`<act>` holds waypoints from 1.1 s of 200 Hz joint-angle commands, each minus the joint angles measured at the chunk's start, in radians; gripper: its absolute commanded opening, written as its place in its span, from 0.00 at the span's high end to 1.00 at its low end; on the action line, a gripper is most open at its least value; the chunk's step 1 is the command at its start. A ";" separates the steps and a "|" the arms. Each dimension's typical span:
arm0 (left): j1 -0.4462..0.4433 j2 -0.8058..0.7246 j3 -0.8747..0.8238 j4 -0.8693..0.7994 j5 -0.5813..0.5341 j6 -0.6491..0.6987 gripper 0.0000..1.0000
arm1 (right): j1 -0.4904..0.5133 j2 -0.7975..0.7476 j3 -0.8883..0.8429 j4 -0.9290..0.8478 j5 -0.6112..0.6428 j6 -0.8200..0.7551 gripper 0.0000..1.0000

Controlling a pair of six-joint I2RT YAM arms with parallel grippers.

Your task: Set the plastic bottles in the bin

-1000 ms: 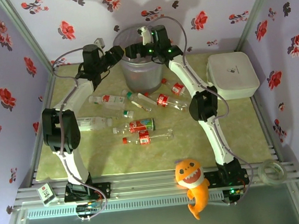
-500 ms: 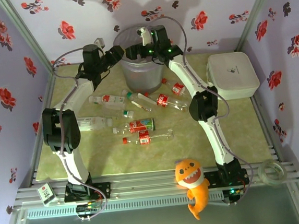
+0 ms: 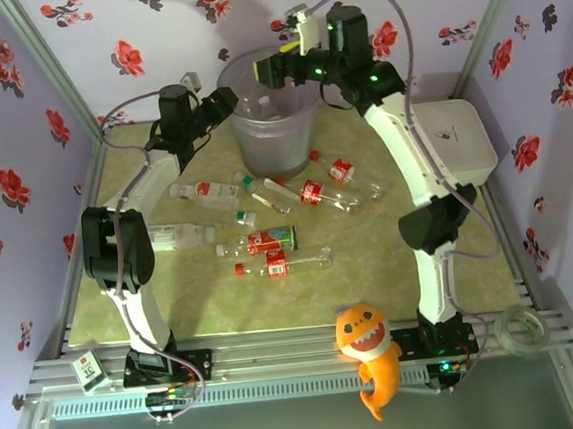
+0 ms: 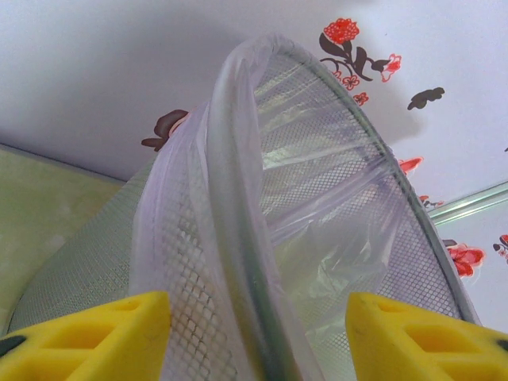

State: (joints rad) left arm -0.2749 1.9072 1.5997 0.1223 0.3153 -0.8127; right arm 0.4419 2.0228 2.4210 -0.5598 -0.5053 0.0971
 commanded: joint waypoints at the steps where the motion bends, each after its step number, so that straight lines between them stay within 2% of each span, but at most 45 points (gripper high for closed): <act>1: -0.017 0.043 -0.005 -0.137 0.019 0.059 0.39 | -0.031 -0.092 -0.160 -0.124 0.078 -0.077 0.10; 29: -0.012 0.034 -0.005 -0.148 0.020 0.071 0.39 | -0.070 -0.235 -0.384 -0.229 0.165 -0.143 0.12; 55: -0.009 0.032 0.002 -0.153 0.020 0.076 0.39 | -0.086 -0.353 -0.607 -0.248 0.239 -0.192 0.12; 95: -0.008 0.032 0.006 -0.160 0.021 0.080 0.39 | -0.097 -0.381 -0.790 -0.291 0.388 -0.237 0.12; 111: -0.008 0.032 0.004 -0.156 0.020 0.075 0.39 | -0.101 -0.345 -0.818 -0.301 0.433 -0.252 0.13; 139: -0.007 0.031 0.003 -0.153 0.019 0.069 0.39 | -0.099 -0.266 -0.817 -0.308 0.440 -0.289 0.13; 175: -0.008 0.027 -0.002 -0.156 0.019 0.071 0.39 | -0.061 -0.189 -0.812 -0.293 0.444 -0.422 0.11; 203: -0.007 0.024 -0.001 -0.161 0.018 0.072 0.39 | -0.030 -0.120 -0.794 -0.308 0.448 -0.504 0.13; 220: -0.008 0.022 0.000 -0.162 0.019 0.074 0.39 | -0.012 -0.079 -0.770 -0.319 0.455 -0.535 0.18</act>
State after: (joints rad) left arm -0.2749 1.9072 1.6150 0.0879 0.3180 -0.7830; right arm 0.4053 1.8946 1.6100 -0.8474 -0.0750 -0.3428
